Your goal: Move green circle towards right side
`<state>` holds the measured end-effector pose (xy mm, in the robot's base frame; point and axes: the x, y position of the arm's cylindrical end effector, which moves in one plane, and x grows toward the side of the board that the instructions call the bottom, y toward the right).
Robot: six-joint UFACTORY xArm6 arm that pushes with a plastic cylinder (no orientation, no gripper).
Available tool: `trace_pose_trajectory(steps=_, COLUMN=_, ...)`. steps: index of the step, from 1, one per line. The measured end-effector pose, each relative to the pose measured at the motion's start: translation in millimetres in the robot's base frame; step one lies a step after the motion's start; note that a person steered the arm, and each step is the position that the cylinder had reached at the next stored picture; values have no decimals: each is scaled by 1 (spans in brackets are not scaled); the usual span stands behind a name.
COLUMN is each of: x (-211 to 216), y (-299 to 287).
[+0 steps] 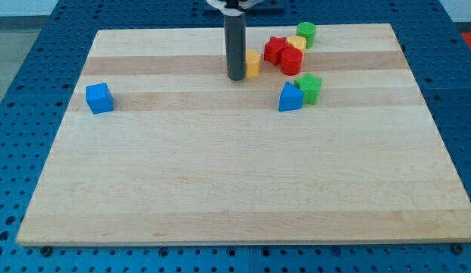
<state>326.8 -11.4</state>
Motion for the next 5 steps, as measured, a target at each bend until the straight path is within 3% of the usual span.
trace_pose_trajectory(steps=3, x=-5, y=22)
trace_pose_trajectory(steps=5, x=-15, y=-29)
